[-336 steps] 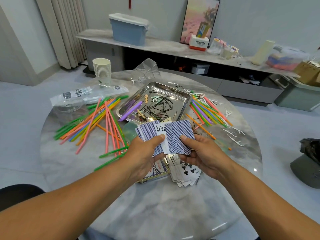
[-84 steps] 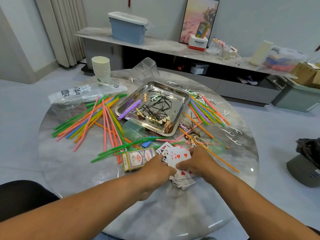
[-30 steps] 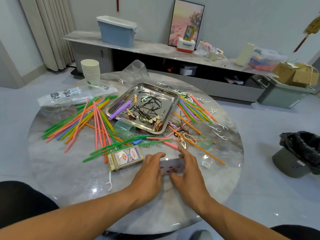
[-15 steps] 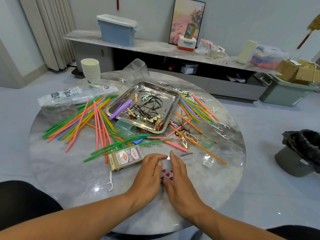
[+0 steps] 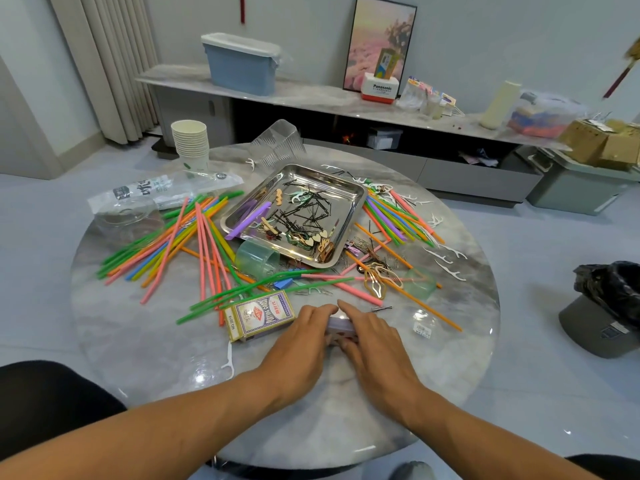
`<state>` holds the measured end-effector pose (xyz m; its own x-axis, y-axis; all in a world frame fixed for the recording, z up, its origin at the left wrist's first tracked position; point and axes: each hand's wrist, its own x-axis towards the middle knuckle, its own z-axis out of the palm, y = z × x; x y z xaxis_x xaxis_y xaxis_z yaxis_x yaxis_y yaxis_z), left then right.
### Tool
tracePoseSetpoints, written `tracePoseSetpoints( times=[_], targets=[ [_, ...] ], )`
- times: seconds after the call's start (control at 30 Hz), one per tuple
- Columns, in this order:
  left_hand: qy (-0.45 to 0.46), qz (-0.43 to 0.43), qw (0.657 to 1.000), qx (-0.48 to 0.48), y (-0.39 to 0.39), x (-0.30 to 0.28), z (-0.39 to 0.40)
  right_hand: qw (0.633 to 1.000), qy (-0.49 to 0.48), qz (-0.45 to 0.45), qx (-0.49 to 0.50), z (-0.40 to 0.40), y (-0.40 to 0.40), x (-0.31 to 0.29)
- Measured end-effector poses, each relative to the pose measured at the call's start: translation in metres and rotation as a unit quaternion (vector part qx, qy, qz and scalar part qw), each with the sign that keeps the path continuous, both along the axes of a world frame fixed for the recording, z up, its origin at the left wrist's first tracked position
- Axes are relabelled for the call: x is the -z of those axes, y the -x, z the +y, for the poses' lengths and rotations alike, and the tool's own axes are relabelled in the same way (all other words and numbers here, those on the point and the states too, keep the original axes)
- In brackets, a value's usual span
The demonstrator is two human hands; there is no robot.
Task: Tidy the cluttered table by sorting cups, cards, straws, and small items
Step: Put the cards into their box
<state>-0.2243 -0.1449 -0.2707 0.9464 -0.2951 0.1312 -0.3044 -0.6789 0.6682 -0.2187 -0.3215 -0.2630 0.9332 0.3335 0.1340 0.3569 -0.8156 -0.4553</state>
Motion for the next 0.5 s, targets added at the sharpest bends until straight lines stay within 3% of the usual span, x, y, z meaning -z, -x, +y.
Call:
tracePoseSetpoints(
  times=[0.13, 0.27, 0.33, 0.43, 0.5],
  targets=[
    [-0.042, 0.002, 0.999, 0.013, -0.001, -0.016, 0.004, 0.999, -0.002, 0.038, -0.017, -0.006, -0.007, 0.0],
    [-0.1, -0.106, 0.989, -0.031, -0.015, -0.063, 0.02, 0.998, -0.065, 0.024, 0.0, -0.007, -0.016, -0.016],
    [-0.187, -0.129, 0.971, -0.078, -0.024, -0.082, 0.037, 0.999, -0.045, 0.006, -0.005, -0.007, -0.021, -0.029],
    [-0.36, -0.024, 0.926, -0.112, -0.03, -0.093, 0.061, 1.0, 0.018, 0.014, 0.002, -0.008, -0.029, -0.046],
    [-0.427, 0.039, 0.899, -0.091, -0.028, -0.089, 0.067, 0.998, 0.055, 0.022, -0.005, -0.006, -0.03, -0.052]
  ],
)
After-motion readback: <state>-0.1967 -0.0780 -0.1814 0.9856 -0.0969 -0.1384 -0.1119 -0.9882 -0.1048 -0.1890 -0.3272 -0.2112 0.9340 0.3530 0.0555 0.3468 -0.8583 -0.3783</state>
